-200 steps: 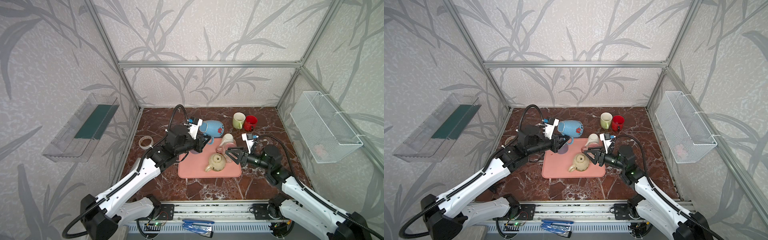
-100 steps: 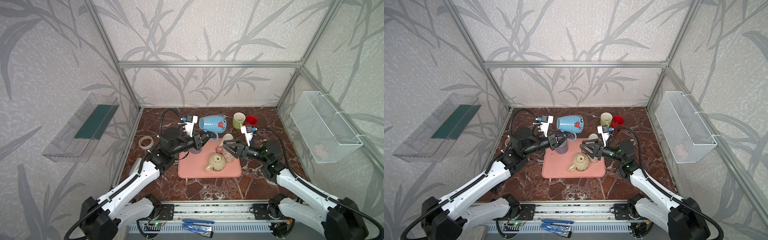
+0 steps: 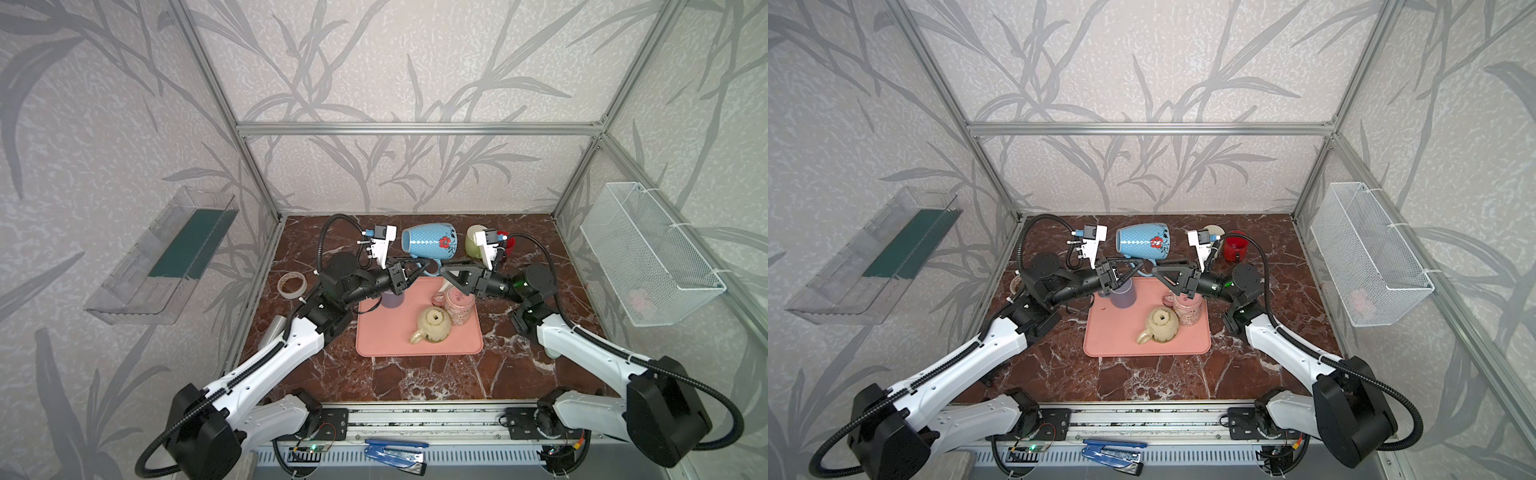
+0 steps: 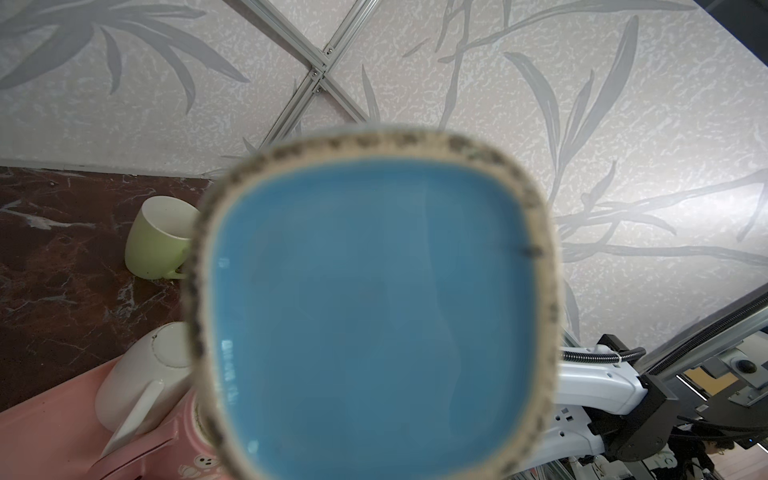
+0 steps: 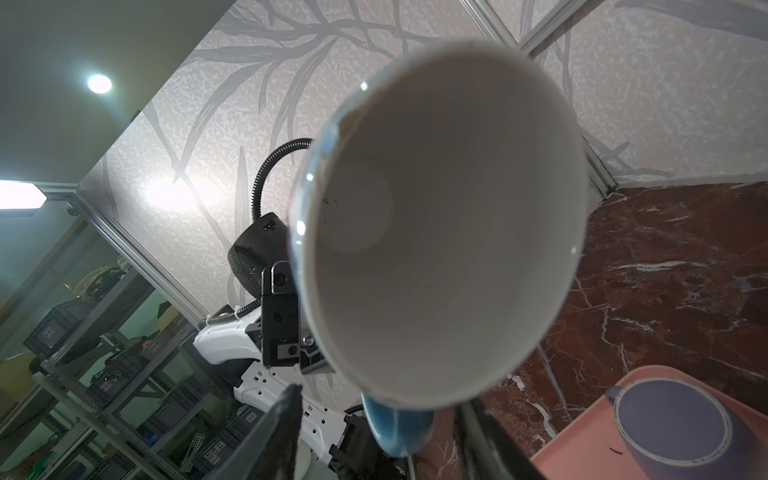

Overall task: Turn the mug right side up
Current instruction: 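Hold the blue mug sideways with the left gripper while the right gripper grips its rim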

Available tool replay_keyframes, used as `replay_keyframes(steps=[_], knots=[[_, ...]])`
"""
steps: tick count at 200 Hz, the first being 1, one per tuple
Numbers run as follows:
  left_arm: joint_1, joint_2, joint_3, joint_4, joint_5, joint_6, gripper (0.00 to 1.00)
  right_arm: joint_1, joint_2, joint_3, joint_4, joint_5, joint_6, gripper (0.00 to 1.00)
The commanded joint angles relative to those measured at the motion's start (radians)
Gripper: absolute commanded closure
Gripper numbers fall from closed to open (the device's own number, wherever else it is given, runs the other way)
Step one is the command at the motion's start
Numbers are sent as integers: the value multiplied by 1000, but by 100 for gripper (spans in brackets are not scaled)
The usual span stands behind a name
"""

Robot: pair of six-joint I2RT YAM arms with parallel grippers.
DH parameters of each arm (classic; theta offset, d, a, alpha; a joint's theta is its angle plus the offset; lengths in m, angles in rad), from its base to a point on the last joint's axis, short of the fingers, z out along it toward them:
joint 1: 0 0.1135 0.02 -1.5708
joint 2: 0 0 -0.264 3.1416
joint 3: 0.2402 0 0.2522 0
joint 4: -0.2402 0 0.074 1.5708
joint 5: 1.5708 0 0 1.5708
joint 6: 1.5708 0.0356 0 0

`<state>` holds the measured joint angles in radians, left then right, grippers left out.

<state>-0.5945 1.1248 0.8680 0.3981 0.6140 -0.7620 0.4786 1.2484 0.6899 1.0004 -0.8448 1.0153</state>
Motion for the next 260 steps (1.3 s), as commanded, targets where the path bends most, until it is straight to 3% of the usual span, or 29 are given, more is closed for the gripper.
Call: replay_keyframes(steps=[1,103,146,164,205,260], knots=[[4,1,37,138,30,-10,100,-3,17,47,73,-15,19,46],[4,66,24,239,56,-60,100,-6,100,82,211,26,96,69],[2,93,-6,301,62,-102,100,-15,103,82,231,50,101,84],[1,103,-12,311,64,-105,100,-16,113,86,241,53,107,100],[-3,91,-25,275,44,-90,100,-17,113,80,225,58,107,100],[-2,45,-33,129,-25,-17,58,-20,67,16,150,79,37,100]])
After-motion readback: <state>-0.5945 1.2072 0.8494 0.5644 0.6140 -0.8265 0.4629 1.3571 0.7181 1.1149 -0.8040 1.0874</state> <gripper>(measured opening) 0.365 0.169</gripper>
